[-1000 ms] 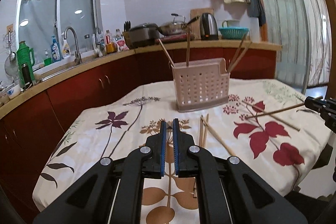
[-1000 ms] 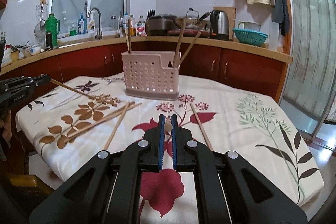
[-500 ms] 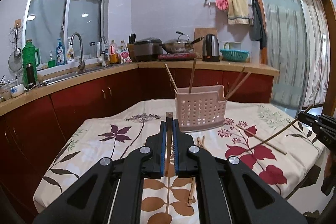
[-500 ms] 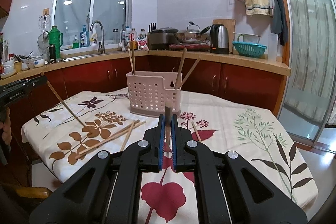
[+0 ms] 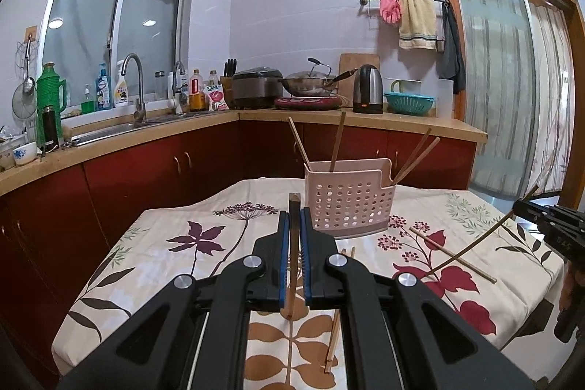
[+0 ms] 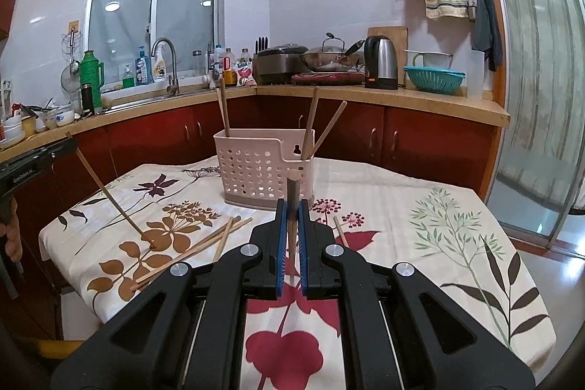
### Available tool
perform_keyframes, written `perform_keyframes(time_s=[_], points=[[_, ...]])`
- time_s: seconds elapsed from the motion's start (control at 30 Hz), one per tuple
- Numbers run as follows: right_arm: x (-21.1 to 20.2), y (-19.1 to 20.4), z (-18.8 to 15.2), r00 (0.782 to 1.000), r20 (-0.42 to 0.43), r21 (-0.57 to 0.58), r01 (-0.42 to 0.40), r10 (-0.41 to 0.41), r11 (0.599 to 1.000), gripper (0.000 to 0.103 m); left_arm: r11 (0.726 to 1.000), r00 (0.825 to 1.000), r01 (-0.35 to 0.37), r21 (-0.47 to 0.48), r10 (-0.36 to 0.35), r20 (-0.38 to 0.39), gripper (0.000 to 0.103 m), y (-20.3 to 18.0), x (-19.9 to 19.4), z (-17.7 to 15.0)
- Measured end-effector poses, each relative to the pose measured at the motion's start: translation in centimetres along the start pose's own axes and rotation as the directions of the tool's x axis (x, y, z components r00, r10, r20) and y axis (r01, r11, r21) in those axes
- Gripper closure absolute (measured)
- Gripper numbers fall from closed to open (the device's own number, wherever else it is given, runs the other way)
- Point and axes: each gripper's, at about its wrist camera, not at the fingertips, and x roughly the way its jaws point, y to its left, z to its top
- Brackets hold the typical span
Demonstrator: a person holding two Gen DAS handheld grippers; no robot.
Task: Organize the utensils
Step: 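Lift the held chopsticks in both tools toward the pink caddy, then lower chopsticks into the caddy and open both tools' fingers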
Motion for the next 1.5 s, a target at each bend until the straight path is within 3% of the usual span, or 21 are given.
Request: perform_keyframes(time_s=[0.37,0.83,1.27,1.5], points=[[1.6,0.3,1.9,1.0,0.014,-0.017,-0.011,0.012,1.0,0.097,1.0,1.0,0.024,-0.011,-0.024,0.018,0.096,0.5,1.2,1.3],[1.8,-0.4,7.3,0.99,0.135,-0.022,-0.046,0.048,0.999,0.097,0.995,0.988,0.098,-0.017,-0.095,0.118,0.096,0.0,3.0,6.4],[5.2,-1.1,13.9,0.949,0.302,-0.044,-0.079,0.088,0.996,0.097,0.992,0.96,0.126,0.006,-0.123,0.253,0.096,-1.0,6.6,12.1],[8.8,-1.8,16.4,0.939,0.329,-0.042,-0.092,0.101,0.995,0.097,0.993,0.943,0.116,0.035,-0.122,0.31,0.096,-1.4,9.2,14.9]])
